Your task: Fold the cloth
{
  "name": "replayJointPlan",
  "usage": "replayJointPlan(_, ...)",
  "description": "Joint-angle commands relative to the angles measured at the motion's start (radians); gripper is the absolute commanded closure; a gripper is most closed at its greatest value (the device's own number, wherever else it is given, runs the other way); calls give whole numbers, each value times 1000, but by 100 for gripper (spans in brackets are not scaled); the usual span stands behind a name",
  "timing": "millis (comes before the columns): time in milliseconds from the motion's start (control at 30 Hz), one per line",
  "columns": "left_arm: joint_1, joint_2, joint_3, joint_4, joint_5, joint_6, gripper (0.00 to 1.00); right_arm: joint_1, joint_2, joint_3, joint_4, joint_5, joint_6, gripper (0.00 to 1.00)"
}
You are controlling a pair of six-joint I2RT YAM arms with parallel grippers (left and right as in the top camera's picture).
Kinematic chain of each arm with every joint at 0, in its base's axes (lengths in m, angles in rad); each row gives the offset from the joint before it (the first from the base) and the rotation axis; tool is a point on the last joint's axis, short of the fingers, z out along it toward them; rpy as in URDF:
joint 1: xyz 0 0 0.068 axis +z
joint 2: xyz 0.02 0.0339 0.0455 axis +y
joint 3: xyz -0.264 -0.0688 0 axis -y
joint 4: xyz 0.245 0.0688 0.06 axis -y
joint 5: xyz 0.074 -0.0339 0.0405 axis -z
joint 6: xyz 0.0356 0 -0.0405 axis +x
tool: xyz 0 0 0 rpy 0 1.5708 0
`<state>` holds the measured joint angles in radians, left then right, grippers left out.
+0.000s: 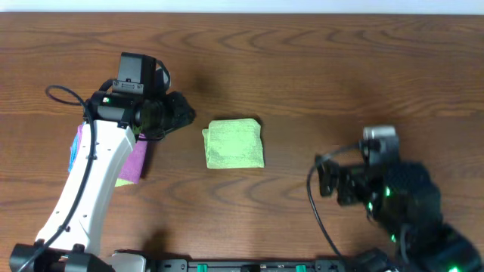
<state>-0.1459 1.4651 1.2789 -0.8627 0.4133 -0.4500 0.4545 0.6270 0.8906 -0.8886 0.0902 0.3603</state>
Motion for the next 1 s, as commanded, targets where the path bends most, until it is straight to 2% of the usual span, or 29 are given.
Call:
replayJointPlan(0, 1, -46, 26, 0, 56, -20, 44, -5, -121, -143, 10, 38, 119, 1)
replayJointPlan(267, 1, -200, 26, 11, 55, -14, 42, -5, -350, -404, 44, 121, 266, 1)
replayJointPlan(467, 1, -332, 25, -70, 49, -7, 45, -5, -362, -531, 84, 230, 338, 1)
replayJointPlan(633, 1, -447, 4, -176, -6, -49, 50, -5, -361, -552, 85, 274, 387, 1)
replayJointPlan(833, 2, -681, -173, -173, -50, -177, 46, -5, -361, -552, 84, 280, 387, 1)
replayJointPlan(967, 2, -812, -350, -90, -28, -251, 40, -5, -361, -552, 84, 279, 387, 1)
